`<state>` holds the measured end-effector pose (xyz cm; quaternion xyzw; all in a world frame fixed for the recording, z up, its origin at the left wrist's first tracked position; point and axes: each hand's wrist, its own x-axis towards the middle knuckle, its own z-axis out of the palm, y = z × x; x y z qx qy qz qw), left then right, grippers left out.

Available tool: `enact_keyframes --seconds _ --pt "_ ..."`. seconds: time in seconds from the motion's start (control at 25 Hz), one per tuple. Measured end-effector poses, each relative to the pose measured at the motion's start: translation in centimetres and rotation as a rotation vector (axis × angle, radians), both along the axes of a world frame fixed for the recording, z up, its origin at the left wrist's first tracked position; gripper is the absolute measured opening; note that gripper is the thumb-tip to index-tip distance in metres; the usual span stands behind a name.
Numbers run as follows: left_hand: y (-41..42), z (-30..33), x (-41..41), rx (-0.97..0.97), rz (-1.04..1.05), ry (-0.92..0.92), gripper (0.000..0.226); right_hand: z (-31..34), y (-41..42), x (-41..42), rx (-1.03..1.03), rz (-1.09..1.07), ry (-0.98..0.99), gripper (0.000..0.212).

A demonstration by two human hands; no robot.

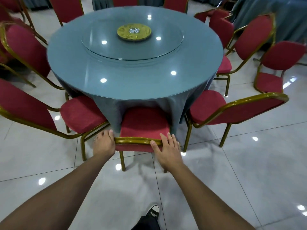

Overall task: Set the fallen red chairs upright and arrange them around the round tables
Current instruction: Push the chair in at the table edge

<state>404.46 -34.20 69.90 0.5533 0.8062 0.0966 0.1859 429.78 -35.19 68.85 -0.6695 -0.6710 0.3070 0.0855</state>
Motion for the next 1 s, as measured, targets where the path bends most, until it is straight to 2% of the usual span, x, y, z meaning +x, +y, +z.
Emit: enact_keyframes --seconds 0.12,0.2,0.32,0.4,0.48,0.64,0.84,1.0 --pt "0.0 1.3 3.3 -0.085 -0.085 0.093 0.034 -0.1 0.2 1.6 0.004 0.029 0.041 0.070" --pt "0.0 1.6 5.8 -0.099 -0.055 0.115 0.038 0.1 0.6 3.4 -0.019 0.007 0.103 0.059" --pt "0.3 2.5 9.2 -0.009 -0.008 0.116 0.042 0.7 1.6 7.3 -0.007 -0.045 0.157 0.050" --pt "1.1 3.1 12.4 0.079 -0.108 0.104 0.046 1.1 2.7 11.0 0.007 -0.092 0.157 0.049" --pt "2.5 4.0 17.1 0.116 -0.211 0.014 0.050 1.4 3.8 15.4 0.018 -0.123 0.146 0.052" --pt "6.6 4.5 29.1 0.186 -0.324 -0.096 0.024 2.4 6.7 26.0 0.093 -0.182 0.152 0.050" --pt "10.2 5.2 42.4 0.258 -0.407 -0.206 0.025 4.0 10.5 38.4 0.210 -0.240 0.149 0.050" --pt "12.8 5.9 49.7 0.289 -0.403 -0.270 0.023 5.1 14.0 46.3 0.305 -0.279 0.155 0.048"
